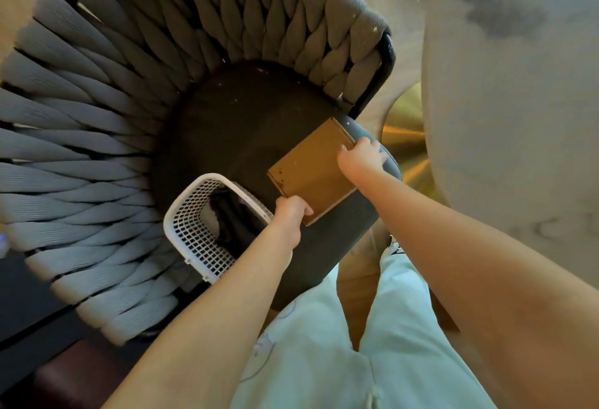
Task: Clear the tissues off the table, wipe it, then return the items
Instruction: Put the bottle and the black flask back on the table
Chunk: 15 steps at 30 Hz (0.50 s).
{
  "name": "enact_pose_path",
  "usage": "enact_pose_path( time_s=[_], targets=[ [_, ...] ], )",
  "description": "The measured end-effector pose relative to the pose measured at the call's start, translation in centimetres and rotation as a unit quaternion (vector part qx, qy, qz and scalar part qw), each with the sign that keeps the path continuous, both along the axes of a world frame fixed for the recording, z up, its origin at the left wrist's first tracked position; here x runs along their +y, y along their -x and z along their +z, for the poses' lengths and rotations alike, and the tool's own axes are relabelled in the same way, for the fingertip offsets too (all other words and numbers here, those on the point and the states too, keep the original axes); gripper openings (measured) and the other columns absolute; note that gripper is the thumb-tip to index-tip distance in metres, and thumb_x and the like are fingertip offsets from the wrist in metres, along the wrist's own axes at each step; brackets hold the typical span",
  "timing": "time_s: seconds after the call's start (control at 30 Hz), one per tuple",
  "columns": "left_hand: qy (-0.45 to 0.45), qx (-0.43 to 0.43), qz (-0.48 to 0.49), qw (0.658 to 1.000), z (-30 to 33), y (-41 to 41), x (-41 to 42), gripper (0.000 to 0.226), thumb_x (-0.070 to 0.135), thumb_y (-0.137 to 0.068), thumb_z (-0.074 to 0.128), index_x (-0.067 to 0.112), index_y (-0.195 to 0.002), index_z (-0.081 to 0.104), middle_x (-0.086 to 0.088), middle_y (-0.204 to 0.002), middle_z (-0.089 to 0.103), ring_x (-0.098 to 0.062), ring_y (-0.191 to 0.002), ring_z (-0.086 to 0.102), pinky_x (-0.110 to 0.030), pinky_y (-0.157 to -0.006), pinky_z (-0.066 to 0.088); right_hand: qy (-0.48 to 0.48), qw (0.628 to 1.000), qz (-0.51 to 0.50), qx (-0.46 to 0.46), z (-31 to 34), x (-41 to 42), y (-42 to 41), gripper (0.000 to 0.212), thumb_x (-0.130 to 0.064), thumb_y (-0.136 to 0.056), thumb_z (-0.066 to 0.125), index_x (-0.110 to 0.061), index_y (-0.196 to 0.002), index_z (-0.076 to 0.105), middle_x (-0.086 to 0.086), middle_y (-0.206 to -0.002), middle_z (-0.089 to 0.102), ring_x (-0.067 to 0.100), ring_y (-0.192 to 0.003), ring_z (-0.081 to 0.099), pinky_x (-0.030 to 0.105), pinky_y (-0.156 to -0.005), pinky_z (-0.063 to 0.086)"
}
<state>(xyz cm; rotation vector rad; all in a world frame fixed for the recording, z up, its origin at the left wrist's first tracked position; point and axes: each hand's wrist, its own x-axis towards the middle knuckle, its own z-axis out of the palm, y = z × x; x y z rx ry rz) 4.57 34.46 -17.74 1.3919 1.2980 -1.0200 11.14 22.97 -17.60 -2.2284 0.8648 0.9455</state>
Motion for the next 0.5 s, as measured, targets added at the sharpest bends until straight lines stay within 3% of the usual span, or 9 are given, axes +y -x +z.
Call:
enact_pose_path(
  time_s=[0.07,0.2,0.37,0.5],
  targets=[
    [-0.021,-0.024,-0.005,0.999,1.6,-1.0,0.1,0.05,0.005,-0.089,0.05,0.019,-0.133,0.03,-0.008,-0.134,0.039,-0.03,-0.121,0.039,-0.042,-0.106,0.033,0.0,0.998,-0.029,-0.048,1.6,0.4,-0.4,0.046,-0.034,-0.098,0.036,-0.012,-0.138,0.03,0.009,-0.144,0.028,0.031,-0.135,0.02,0.046,-0.106,0.029],
    [-0.052,-0.179,-0.016,0.982,6.3,-2.3,1.6,0.051,0.009,-0.092,0.05,0.018,-0.137,0.027,-0.005,-0.133,0.041,-0.027,-0.125,0.038,-0.038,-0.103,0.033,-0.043,0.988,-0.068,-0.132,5.9,1.4,-2.1,0.047,-0.038,-0.098,0.034,-0.015,-0.139,0.03,0.007,-0.144,0.029,0.028,-0.133,0.022,0.044,-0.107,0.027],
    [-0.099,-0.347,0.006,0.933,11.1,-2.8,4.6,0.039,0.024,-0.092,0.053,0.016,-0.128,0.039,-0.002,-0.118,0.053,-0.017,-0.109,0.052,-0.025,-0.085,0.042,-0.105,0.972,-0.081,-0.193,10.8,2.3,-2.7,0.043,-0.039,-0.097,0.036,-0.017,-0.134,0.037,0.006,-0.134,0.039,0.027,-0.126,0.034,0.046,-0.105,0.036],
    [-0.157,-0.438,0.013,0.885,14.7,-3.1,5.3,0.033,0.038,-0.088,0.055,0.02,-0.114,0.044,-0.006,-0.118,0.052,-0.017,-0.103,0.054,-0.032,-0.085,0.049,-0.156,0.953,-0.113,-0.236,14.3,1.6,-1.9,0.041,-0.04,-0.097,0.036,-0.021,-0.133,0.039,0.003,-0.129,0.045,0.025,-0.122,0.039,0.048,-0.103,0.039]
  ],
)
